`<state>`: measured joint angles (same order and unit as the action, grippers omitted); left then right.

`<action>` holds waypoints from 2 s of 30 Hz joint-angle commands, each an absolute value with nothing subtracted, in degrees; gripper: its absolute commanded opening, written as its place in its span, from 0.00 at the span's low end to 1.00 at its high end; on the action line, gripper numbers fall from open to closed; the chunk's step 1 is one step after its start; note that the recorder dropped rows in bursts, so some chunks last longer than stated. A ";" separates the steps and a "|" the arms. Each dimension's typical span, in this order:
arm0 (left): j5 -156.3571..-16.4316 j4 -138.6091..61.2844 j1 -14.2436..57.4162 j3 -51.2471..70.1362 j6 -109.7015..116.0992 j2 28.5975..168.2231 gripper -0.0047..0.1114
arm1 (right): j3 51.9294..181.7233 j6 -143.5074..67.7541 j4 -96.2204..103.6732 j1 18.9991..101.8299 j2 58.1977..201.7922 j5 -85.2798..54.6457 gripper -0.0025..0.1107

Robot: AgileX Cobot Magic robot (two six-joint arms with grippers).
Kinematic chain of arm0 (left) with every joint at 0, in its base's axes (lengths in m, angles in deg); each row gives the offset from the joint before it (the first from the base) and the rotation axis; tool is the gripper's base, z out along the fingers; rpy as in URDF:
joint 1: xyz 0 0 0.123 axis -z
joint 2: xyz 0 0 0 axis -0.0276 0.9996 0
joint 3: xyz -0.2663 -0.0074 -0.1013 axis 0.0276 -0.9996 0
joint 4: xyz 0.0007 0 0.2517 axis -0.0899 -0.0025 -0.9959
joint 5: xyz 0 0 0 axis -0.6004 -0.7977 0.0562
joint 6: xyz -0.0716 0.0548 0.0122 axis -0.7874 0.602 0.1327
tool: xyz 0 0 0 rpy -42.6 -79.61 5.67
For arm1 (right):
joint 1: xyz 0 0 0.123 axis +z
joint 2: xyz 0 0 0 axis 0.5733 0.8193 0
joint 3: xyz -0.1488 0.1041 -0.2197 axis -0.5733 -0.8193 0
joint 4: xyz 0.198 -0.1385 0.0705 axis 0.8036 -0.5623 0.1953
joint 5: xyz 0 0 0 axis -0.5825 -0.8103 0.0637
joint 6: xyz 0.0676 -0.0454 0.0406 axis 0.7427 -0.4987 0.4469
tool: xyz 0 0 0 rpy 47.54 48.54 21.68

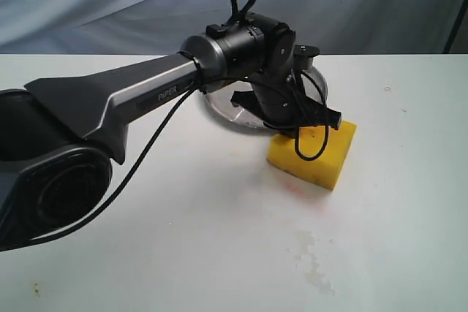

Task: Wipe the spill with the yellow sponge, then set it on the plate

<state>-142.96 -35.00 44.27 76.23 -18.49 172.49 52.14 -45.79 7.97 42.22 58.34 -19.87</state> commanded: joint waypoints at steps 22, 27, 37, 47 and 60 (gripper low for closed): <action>-154.93 -39.79 42.84 76.32 -14.37 173.15 0.04 | 51.93 -45.67 7.58 41.75 58.20 -19.70 0.02; -156.04 -42.51 41.53 76.00 -14.37 172.02 0.04 | 51.93 -45.67 7.58 41.75 58.20 -19.70 0.02; -156.36 -44.71 39.74 71.97 -14.28 170.20 0.04 | 51.93 -45.67 7.58 41.75 58.20 -19.70 0.02; -147.87 -45.37 37.35 54.61 -14.14 160.89 0.04 | 51.93 -45.67 7.58 41.75 58.20 -19.70 0.02; -140.78 -36.81 42.69 42.33 -5.94 154.79 0.04 | 51.93 -45.67 7.58 41.75 58.20 -19.70 0.02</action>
